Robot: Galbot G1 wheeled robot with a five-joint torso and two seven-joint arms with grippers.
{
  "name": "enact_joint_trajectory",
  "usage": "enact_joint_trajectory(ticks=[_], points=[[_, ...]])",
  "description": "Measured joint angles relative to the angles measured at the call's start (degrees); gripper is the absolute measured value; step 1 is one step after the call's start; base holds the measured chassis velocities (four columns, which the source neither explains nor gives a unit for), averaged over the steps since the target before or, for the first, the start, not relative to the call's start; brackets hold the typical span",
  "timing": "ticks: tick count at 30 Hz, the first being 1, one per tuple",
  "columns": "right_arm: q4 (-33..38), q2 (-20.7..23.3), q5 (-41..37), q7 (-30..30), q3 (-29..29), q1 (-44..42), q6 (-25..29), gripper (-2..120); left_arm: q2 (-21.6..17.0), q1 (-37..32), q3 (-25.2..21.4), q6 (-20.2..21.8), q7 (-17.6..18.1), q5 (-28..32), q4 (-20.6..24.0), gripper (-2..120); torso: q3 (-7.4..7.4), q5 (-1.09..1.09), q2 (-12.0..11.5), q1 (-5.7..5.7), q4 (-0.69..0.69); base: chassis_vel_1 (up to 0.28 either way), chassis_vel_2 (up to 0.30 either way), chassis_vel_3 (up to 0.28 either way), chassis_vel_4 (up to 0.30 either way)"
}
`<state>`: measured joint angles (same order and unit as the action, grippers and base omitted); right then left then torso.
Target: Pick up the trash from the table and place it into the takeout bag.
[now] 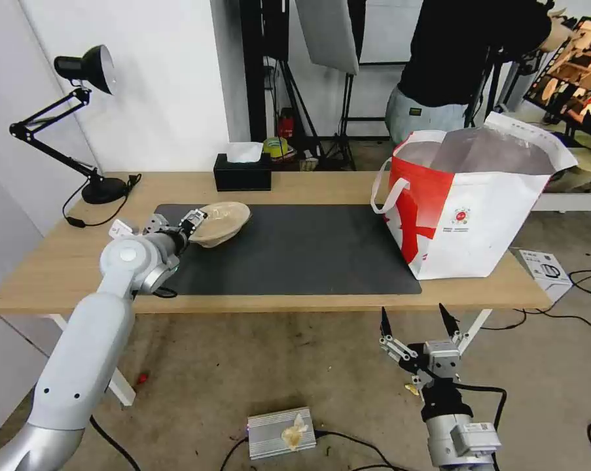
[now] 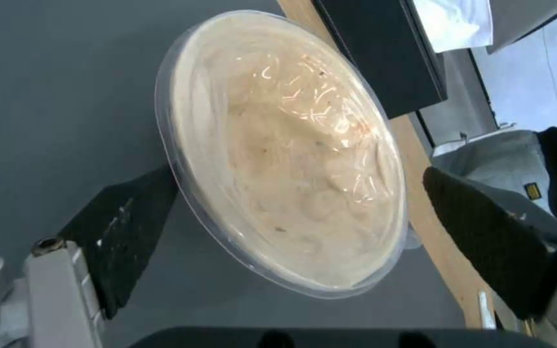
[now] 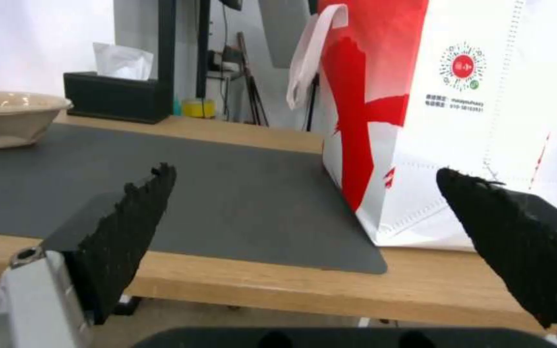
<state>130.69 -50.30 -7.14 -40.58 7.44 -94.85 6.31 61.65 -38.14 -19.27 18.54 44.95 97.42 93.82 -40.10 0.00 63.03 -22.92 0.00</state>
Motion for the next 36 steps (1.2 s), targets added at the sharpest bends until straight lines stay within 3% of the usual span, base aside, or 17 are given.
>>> enact_joint_trajectory(ticks=[17,20,26,29,36], points=[[0.0,0.0,0.0,0.0,0.0,0.0,0.0,100,2.2,1.2,1.1,-0.2,-1.2,-1.3,-2.5,98,0.0,0.0,0.0,0.0,0.0,0.0,0.0,0.0,0.0],[0.0,0.0,0.0,0.0,0.0,0.0,0.0,100,2.4,1.6,1.4,-0.3,-1.4,-1.3,-2.8,83,0.0,0.0,0.0,0.0,0.0,0.0,0.0,0.0,0.0],[0.0,0.0,0.0,0.0,0.0,0.0,0.0,100,2.2,1.7,1.3,-0.4,-1.7,-1.3,-2.9,67,0.0,0.0,0.0,0.0,0.0,0.0,0.0,0.0,0.0],[0.0,0.0,0.0,0.0,0.0,0.0,0.0,100,2.0,1.2,1.0,-0.5,-1.8,-1.4,-2.8,51,0.0,0.0,0.0,0.0,0.0,0.0,0.0,0.0,0.0],[0.0,0.0,0.0,0.0,0.0,0.0,0.0,100,1.8,0.4,0.6,-0.5,-2.0,-1.6,-2.5,29,0.0,0.0,0.0,0.0,0.0,0.0,0.0,0.0,0.0]])
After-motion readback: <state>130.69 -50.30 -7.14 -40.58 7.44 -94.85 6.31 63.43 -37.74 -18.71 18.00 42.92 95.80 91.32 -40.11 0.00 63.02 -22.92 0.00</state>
